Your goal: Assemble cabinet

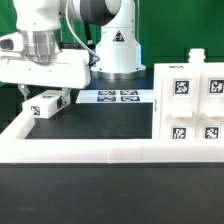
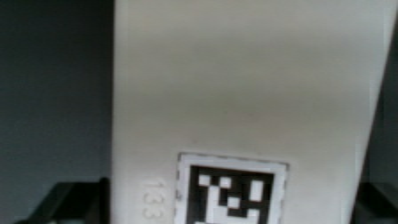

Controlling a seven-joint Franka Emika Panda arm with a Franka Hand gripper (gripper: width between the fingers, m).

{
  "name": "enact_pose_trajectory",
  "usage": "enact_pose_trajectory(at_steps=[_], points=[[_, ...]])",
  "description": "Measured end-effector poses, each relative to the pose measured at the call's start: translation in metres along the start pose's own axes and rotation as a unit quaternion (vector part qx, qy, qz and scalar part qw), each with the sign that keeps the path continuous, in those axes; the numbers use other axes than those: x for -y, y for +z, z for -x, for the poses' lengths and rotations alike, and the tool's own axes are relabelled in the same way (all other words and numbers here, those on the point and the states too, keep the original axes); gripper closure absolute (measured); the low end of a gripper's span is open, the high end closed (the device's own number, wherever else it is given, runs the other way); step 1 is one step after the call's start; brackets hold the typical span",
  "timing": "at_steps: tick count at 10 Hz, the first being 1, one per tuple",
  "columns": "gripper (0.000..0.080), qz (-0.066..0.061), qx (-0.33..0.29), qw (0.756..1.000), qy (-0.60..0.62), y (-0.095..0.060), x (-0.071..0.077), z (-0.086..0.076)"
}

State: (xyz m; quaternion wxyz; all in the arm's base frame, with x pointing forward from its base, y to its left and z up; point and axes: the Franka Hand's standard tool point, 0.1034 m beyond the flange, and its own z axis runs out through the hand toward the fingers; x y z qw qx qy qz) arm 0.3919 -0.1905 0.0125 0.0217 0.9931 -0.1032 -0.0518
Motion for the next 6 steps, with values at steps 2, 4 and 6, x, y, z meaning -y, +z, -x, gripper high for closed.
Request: enact_pose_trajectory(at_steps=[2, 4, 6], points=[[0.024, 0.001, -0.002, 1.0, -0.005, -0.0004, 0.0033, -0.0014], [0.024, 0.001, -0.002, 1.0, -0.005, -0.0004, 0.0031, -0.0014], [0.024, 0.0, 0.0, 1.0, -0.007, -0.002, 0.0051, -0.0021]])
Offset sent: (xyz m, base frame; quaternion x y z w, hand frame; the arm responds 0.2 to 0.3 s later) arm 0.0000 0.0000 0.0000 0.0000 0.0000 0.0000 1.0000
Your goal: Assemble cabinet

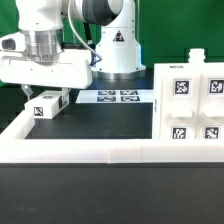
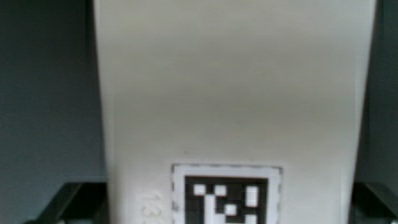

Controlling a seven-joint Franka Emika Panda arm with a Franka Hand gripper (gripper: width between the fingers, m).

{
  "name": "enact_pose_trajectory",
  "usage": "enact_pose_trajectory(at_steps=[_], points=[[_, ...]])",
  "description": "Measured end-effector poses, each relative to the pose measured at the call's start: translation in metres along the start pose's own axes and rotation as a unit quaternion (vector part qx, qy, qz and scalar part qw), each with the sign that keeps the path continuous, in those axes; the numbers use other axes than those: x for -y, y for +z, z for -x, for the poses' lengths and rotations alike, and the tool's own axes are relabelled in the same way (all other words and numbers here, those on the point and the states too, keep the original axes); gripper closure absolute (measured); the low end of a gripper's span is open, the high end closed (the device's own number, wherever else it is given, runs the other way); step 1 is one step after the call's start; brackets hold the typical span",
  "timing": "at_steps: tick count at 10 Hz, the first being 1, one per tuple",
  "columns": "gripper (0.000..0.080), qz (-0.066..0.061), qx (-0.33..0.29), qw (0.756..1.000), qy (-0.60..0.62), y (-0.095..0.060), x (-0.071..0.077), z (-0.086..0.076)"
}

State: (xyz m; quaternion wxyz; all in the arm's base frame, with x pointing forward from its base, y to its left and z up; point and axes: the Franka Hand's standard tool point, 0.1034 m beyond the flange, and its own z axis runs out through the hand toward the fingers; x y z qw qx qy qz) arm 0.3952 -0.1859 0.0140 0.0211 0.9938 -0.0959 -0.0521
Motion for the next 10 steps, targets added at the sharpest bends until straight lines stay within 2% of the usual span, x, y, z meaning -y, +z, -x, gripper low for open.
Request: enact_pose_trajectory(at_steps=[2, 4, 6, 7, 8, 9, 10], points=[[0.0239, -0.019, -0.002, 1.0, -0.013, -0.034, 0.027, -0.011], [0.0239, -0.034, -0.001, 0.999, -0.017, -0.057, 0.047, -0.015], [0.0239, -0.046, -0.013, 0.999, -0.018, -0.087, 0.071, -0.024], [0.0239, -0.049, -0.018, 0.999, -0.01, -0.1, 0.084, -0.027], [0.0239, -0.047, -0.024, 0.999, -0.007, -0.117, 0.103, -0.029], [0.0239, -0.038, -0.034, 0.999, -0.012, -0.128, 0.122, -0.033], [0.0239, -0.024, -0.039, 0.999, -0.012, -0.137, 0.145, -0.036]])
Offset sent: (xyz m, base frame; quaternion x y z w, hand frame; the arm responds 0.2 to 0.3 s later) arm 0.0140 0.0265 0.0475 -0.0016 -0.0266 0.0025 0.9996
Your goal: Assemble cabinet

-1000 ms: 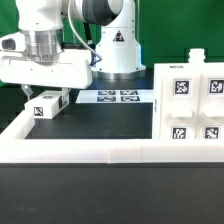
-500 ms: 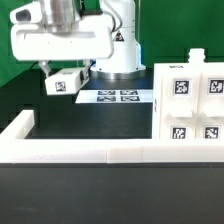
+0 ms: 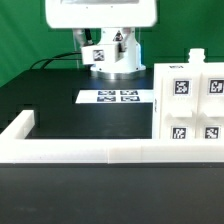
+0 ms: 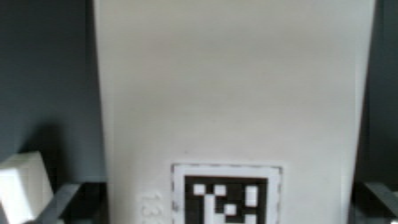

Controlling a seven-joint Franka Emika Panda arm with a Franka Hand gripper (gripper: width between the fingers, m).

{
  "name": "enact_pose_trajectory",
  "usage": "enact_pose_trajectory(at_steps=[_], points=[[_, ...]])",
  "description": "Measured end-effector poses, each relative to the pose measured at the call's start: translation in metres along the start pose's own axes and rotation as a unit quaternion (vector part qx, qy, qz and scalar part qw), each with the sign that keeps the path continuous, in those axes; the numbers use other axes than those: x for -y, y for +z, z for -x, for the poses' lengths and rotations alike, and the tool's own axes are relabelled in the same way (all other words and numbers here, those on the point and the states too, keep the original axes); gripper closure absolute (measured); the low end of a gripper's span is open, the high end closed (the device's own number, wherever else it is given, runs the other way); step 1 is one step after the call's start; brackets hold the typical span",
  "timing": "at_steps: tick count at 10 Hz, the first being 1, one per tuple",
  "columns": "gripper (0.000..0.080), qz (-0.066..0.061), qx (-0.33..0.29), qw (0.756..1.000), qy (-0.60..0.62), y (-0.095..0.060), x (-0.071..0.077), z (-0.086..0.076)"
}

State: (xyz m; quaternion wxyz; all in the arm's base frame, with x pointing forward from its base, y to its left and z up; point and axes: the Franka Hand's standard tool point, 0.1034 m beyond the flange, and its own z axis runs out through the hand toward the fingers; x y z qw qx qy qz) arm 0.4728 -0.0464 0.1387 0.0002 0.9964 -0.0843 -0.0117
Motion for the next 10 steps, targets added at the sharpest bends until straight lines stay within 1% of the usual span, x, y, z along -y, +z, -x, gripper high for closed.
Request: enact_pose_trajectory(at_steps=[1, 2, 4, 6, 7, 8, 10], points=[[0.0239, 0.005, 0.004, 1.0, -0.01, -0.004, 0.016, -0.003], [0.0239, 0.008, 0.004, 1.0, -0.009, -0.003, 0.031, -0.007], [0.0239, 0.008, 0.006, 1.0, -0.015, 0.0, 0.028, -0.006], [0.0239, 0.008, 0.008, 1.0, -0.02, -0.001, 0.029, -0.006], [0.0239, 0.008, 0.012, 0.999, -0.031, -0.011, 0.034, -0.013], [0.0239, 0.007, 0.001, 0.999, -0.04, -0.024, 0.046, -0.028], [0.0239, 0.004, -0.014, 0.999, -0.045, -0.037, 0.07, -0.045]])
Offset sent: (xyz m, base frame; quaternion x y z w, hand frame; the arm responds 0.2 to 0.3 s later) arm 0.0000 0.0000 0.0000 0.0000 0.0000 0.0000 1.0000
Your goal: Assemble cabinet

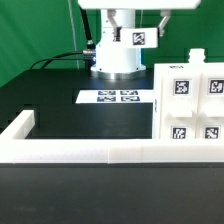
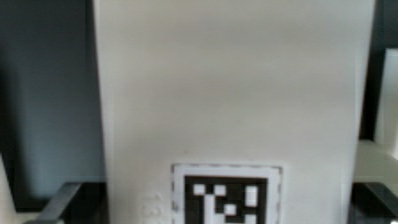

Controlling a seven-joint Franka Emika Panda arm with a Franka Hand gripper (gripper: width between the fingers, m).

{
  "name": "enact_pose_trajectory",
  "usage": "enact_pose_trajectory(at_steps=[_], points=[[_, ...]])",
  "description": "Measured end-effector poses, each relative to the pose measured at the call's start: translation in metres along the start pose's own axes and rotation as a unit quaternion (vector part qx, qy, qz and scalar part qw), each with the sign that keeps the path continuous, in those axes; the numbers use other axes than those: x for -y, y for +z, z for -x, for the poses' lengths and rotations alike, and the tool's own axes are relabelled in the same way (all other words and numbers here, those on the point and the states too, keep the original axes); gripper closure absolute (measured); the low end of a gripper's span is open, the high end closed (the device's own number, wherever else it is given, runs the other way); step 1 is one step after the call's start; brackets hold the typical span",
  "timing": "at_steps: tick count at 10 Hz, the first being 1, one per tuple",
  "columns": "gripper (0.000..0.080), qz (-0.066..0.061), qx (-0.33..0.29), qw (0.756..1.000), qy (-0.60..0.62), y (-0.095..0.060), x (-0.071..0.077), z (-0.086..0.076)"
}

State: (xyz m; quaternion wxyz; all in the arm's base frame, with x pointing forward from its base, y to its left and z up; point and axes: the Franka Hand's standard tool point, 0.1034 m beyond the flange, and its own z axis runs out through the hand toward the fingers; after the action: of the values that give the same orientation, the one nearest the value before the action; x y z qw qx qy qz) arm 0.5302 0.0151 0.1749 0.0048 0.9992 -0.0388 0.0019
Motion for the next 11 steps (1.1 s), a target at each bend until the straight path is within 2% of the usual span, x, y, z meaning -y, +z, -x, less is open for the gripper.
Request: enact_pose_trajectory(at_steps=[2, 3, 7, 9, 11], points=[[0.0239, -0.002, -0.007, 1.0, -0.005, -0.006, 0.015, -0.015], [0.0239, -0.002, -0.005, 1.0, -0.006, -0.005, 0.025, -0.017], [0.0239, -0.001, -0.003, 1.0, -0.009, -0.002, 0.024, -0.016], [0.0239, 0.002, -0.008, 1.0, -0.022, -0.007, 0.047, -0.035], [0.0238, 0.004, -0.015, 0.999, -0.03, -0.006, 0.059, -0.051]])
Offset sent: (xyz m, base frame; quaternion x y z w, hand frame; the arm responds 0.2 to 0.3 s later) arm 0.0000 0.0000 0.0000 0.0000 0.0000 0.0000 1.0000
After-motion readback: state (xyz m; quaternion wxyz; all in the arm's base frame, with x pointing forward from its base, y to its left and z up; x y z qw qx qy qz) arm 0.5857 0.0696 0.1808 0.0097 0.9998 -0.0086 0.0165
